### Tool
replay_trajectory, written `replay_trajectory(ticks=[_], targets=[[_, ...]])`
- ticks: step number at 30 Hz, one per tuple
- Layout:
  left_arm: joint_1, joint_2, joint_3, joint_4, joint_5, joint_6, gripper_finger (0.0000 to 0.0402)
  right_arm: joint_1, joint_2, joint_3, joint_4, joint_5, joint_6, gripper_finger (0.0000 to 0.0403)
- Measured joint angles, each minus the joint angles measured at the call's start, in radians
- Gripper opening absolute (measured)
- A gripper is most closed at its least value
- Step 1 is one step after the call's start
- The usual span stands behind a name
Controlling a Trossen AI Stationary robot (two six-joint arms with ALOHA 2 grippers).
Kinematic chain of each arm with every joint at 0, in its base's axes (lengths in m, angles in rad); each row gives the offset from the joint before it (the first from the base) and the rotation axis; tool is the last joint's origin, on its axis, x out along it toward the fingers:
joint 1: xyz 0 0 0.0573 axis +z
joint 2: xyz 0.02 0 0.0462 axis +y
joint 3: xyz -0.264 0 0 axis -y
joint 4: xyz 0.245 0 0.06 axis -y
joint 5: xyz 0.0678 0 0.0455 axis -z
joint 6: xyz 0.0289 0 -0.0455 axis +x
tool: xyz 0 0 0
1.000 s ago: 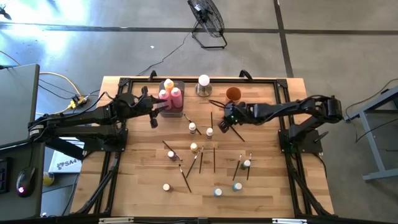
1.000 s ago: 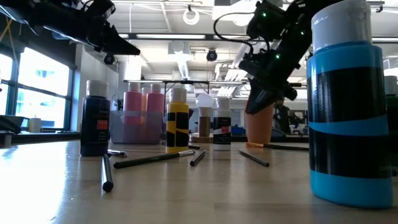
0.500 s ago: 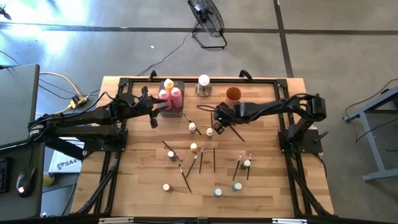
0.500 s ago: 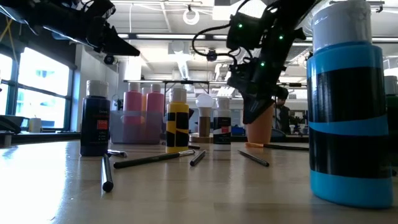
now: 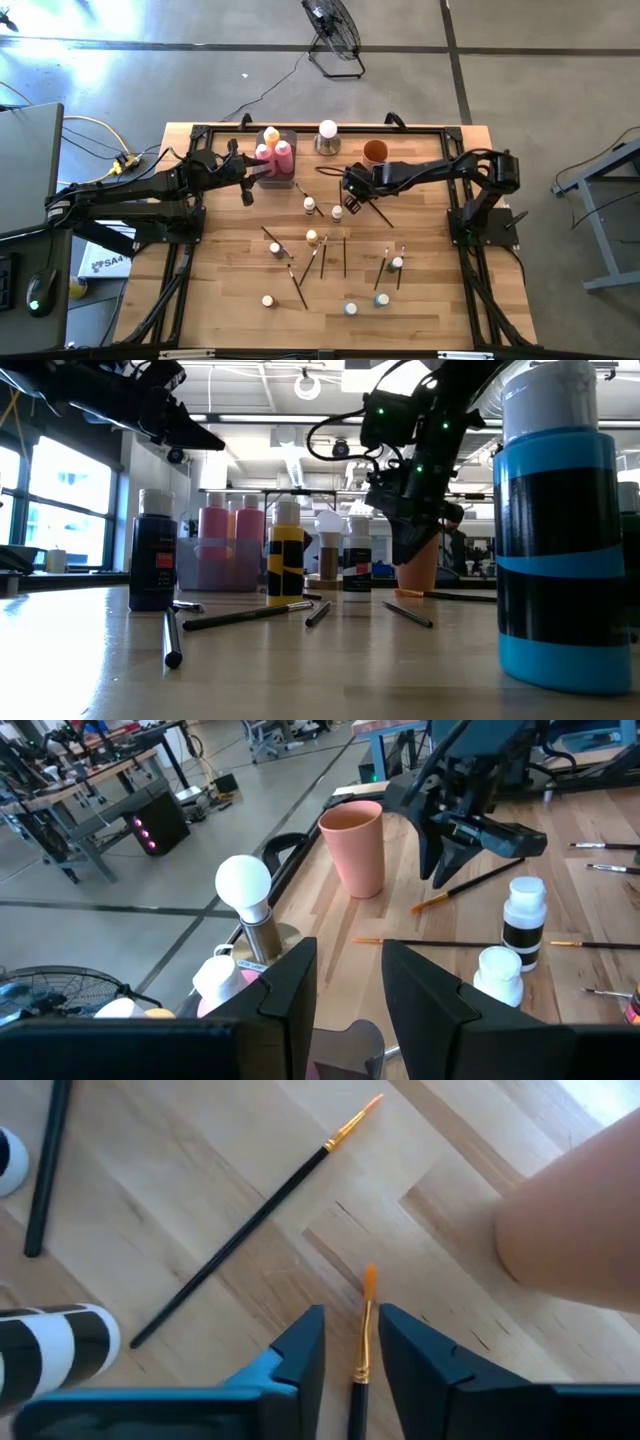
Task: Pick & Place Paint Supplies
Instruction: Adjust the orange cup
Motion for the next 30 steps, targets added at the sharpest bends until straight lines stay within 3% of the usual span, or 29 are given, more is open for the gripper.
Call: replay_trajectory(ticks=[7, 30], targets=[[0.000, 0.000, 0.000, 0.000, 0.000, -0.007, 0.0111, -0.001, 0.000, 0.000, 0.004, -0.016, 0.002, 0.0122], [0.000, 0.001, 0.000, -0.053, 0.000, -0.021, 0.0111, 0.001, 0.000, 0.000, 0.016, -0.045, 0.006, 0.0116]])
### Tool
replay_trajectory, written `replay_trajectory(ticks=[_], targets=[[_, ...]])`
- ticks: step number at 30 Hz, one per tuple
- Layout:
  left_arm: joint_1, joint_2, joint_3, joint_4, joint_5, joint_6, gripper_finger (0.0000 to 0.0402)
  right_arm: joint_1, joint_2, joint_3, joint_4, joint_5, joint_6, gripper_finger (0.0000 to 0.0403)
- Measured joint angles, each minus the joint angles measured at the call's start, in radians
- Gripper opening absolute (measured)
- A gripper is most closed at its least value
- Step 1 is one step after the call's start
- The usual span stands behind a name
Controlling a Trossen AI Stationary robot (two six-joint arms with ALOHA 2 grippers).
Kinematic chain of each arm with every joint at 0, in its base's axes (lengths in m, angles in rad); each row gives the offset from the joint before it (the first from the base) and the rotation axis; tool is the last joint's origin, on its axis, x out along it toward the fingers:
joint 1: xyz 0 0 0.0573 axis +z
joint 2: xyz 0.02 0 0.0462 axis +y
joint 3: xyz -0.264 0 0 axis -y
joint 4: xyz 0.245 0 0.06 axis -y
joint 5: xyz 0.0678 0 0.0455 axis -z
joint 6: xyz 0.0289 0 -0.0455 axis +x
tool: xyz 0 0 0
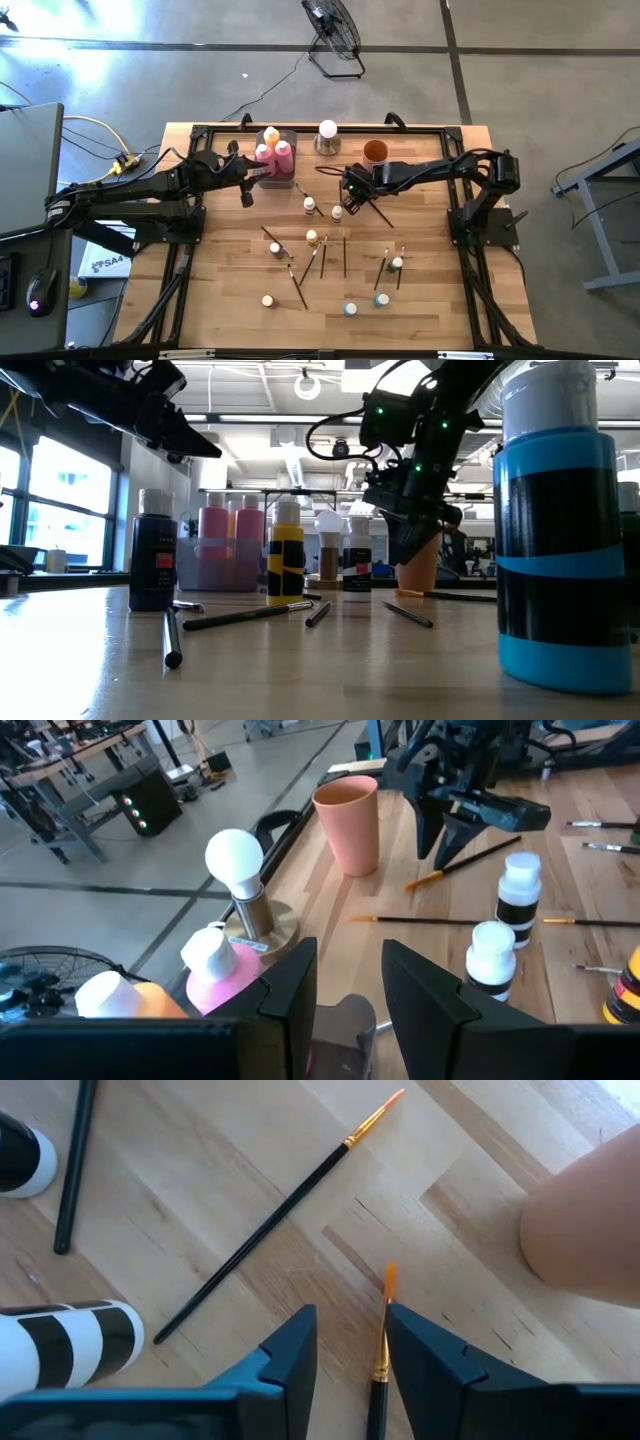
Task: Pick & Place Paint Supplies
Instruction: Adjust the orange cup
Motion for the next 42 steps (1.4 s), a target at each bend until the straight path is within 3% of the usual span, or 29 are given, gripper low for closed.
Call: replay_trajectory(ticks=[9, 42], targets=[[0.000, 0.000, 0.000, 0.001, 0.000, -0.005, 0.0111, -0.005, 0.000, 0.000, 0.000, -0.052, 0.001, 0.0113], [0.000, -0.001, 0.000, 0.001, 0.000, -0.005, 0.0111, -0.048, -0.001, -0.023, 0.021, 0.012, 0.022, 0.0106]])
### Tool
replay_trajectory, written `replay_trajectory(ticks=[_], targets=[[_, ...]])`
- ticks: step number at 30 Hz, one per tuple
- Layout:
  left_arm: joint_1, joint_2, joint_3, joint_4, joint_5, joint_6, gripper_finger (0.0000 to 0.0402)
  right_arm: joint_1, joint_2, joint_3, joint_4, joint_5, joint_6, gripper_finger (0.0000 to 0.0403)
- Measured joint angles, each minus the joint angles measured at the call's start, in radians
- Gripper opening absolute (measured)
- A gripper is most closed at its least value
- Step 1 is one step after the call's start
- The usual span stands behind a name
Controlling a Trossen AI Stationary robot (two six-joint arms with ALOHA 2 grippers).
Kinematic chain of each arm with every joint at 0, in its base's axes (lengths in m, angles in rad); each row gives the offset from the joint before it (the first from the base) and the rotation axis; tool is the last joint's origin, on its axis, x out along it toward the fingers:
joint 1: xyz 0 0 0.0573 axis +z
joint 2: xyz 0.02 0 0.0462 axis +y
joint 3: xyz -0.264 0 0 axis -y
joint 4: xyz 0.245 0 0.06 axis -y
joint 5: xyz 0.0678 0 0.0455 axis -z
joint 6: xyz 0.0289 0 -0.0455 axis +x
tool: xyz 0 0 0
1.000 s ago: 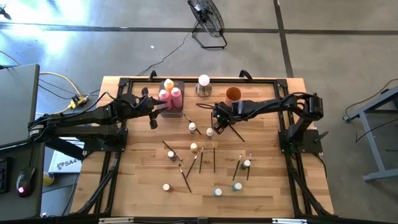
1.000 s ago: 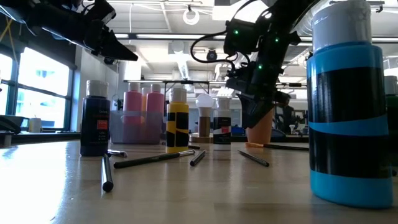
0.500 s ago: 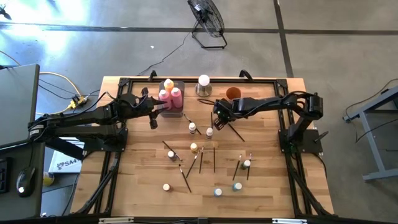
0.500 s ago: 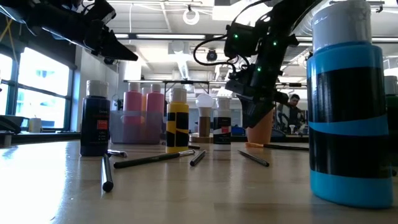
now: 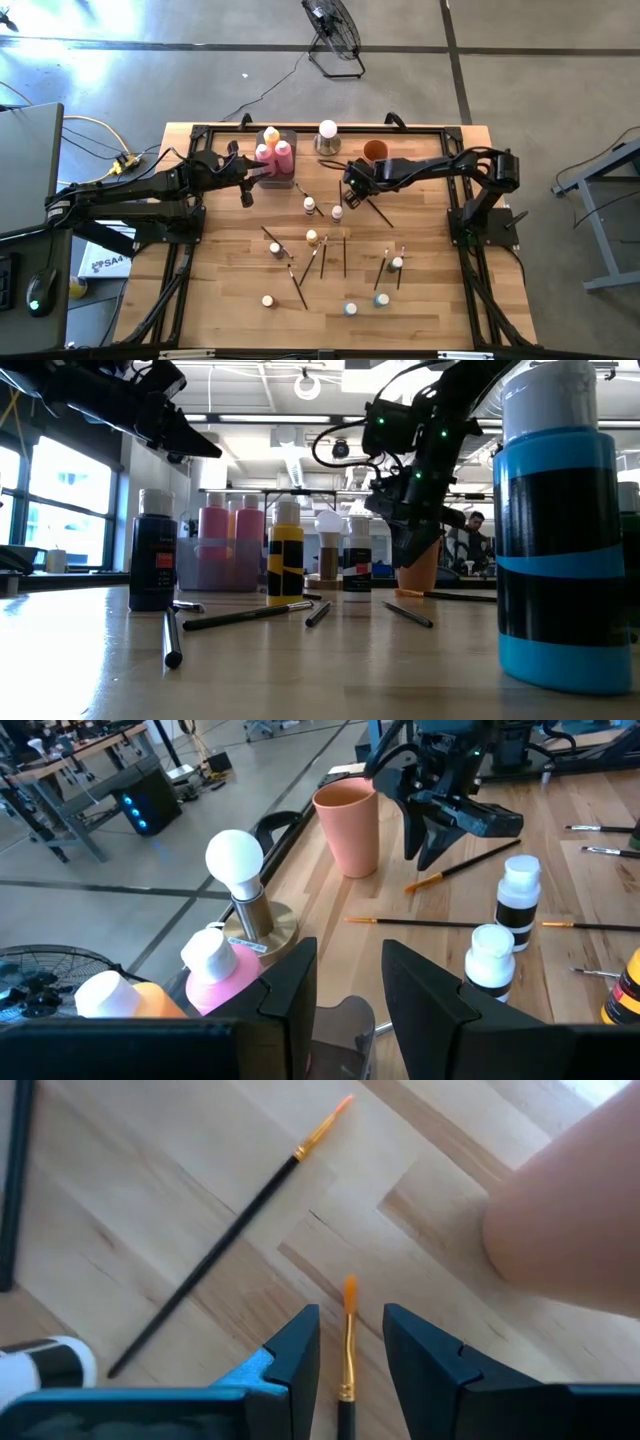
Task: Pick & Place Paint Supplies
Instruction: Adjust the orange cup
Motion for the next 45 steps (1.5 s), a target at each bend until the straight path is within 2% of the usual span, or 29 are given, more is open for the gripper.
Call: replay_trajectory(ticks=[19, 24, 45], targets=[[0.000, 0.000, 0.000, 0.000, 0.000, -0.001, 0.0111, 0.000, 0.033, -0.021, 0.061, 0.049, 0.000, 0.0106], [0.000, 0.000, 0.000, 0.000, 0.000, -0.001, 0.0111, 0.003, 0.079, -0.024, 0.060, 0.016, 0.014, 0.0106], [0.000, 0.000, 0.000, 0.000, 0.000, 0.000, 0.0111, 0.003, 0.073, -0.022, 0.066, -0.039, 0.018, 0.0106]])
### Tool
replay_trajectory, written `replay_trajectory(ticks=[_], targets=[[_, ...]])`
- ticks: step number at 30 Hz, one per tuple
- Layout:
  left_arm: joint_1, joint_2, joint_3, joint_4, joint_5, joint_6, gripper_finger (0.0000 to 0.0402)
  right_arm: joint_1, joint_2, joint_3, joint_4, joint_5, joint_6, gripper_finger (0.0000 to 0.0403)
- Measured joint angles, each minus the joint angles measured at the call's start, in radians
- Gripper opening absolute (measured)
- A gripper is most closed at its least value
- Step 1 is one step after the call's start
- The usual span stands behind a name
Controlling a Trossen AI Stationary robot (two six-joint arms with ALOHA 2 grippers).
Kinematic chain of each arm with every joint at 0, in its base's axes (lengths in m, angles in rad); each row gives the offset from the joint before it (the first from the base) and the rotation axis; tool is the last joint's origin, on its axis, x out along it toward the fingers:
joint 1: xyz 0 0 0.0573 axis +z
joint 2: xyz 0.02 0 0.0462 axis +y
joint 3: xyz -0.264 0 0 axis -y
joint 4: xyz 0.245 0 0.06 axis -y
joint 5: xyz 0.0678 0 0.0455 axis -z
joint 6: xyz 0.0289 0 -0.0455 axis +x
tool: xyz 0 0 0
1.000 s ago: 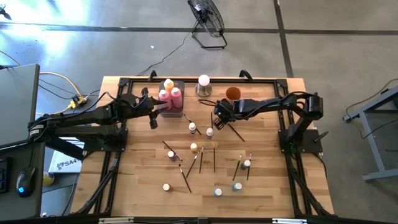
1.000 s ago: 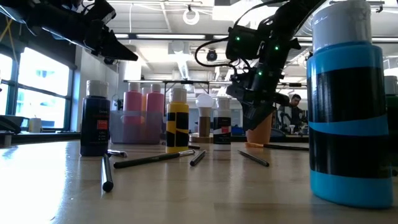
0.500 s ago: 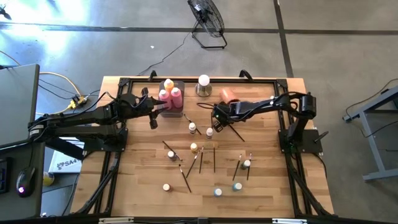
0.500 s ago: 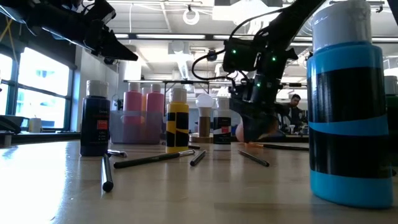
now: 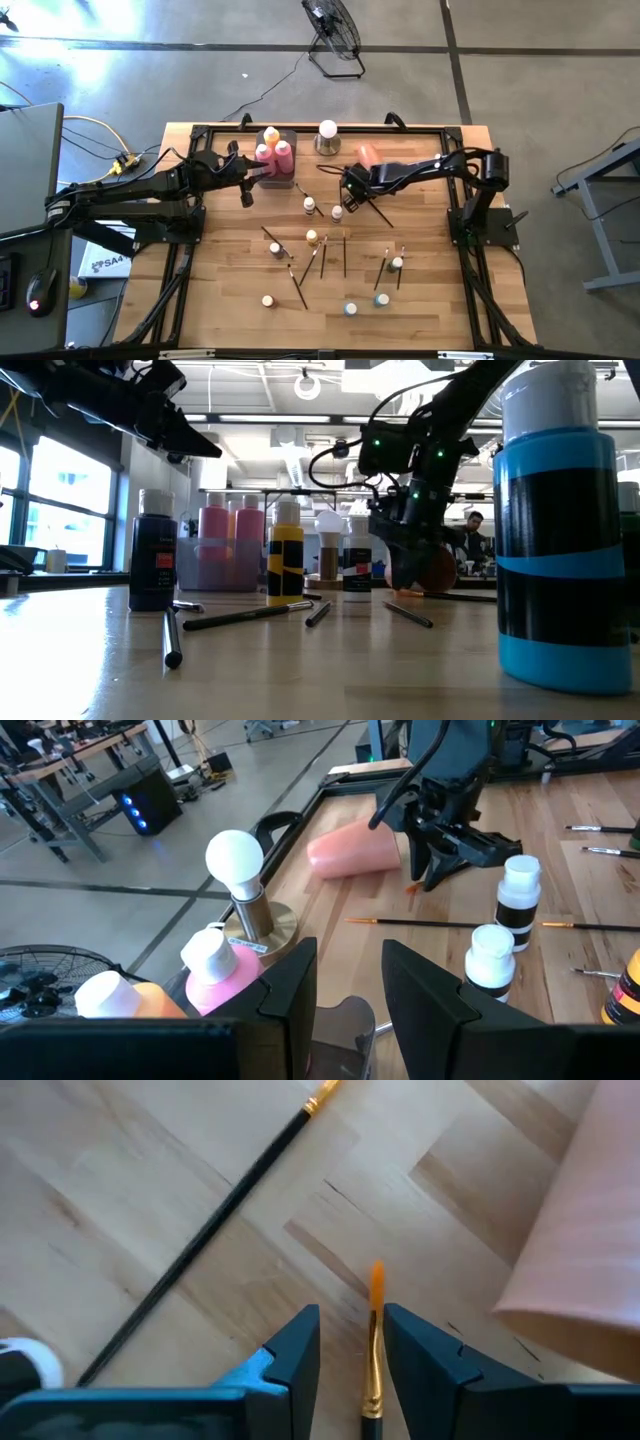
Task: Pick & Place Paint Supplies
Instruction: Adjust the orange cup
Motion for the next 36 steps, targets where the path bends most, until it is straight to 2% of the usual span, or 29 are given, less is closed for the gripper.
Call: replay_trajectory(ticks=[6, 10, 17, 21, 28, 36], targets=[[0.000, 0.000, 0.000, 0.000, 0.000, 0.000, 0.0111, 0.010, -0.091, 0.003, 0.005, -0.026, -0.068, 0.0106], [0.000, 0.000, 0.000, 0.000, 0.000, 0.000, 0.0111, 0.017, -0.196, 0.004, -0.037, -0.005, -0.150, 0.0106], [0.000, 0.000, 0.000, 0.001, 0.000, 0.000, 0.0111, 0.019, -0.328, 0.004, -0.290, 0.123, -0.229, 0.0106], [0.000, 0.000, 0.000, 0.001, 0.000, 0.000, 0.0111, 0.019, -0.334, 0.004, -0.366, 0.196, -0.331, 0.0106], [0.000, 0.000, 0.000, 0.000, 0.000, -0.003, 0.0111, 0.018, -0.309, 0.003, -0.348, 0.284, -0.572, 0.0109], [0.000, 0.000, 0.000, -0.001, 0.000, -0.003, 0.0111, 0.026, -0.287, 0.002, -0.362, 0.298, -0.726, 0.0156]])
